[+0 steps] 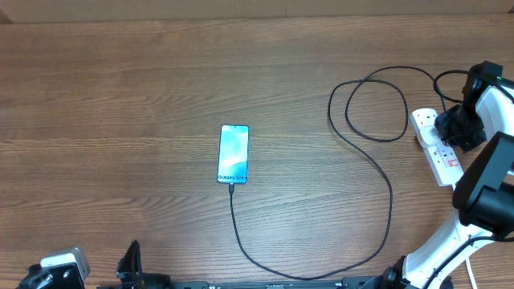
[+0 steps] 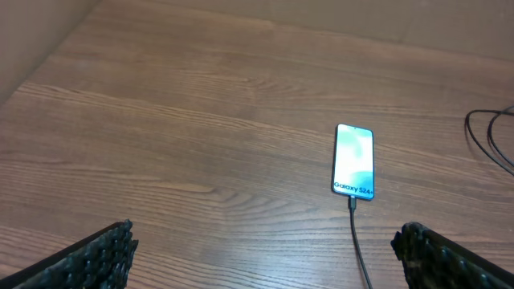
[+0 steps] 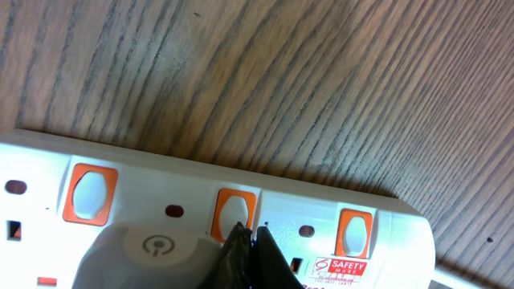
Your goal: Plug charger to phone and switch on socket
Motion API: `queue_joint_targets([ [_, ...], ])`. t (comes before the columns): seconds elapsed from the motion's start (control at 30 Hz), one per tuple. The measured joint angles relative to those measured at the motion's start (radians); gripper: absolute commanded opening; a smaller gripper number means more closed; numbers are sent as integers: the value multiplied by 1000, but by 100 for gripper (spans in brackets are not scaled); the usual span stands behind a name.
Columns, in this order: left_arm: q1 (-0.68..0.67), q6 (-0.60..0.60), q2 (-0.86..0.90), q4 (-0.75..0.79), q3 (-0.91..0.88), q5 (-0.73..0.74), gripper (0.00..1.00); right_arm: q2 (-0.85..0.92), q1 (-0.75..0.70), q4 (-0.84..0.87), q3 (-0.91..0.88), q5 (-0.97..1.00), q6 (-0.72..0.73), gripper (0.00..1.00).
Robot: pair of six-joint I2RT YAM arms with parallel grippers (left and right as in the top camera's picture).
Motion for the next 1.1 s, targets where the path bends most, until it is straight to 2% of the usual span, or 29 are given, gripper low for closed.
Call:
queue_joint_targets([
  [1.1,0,0,0,0,0,0,99,28,-1,-37,24,-19,-22,4],
])
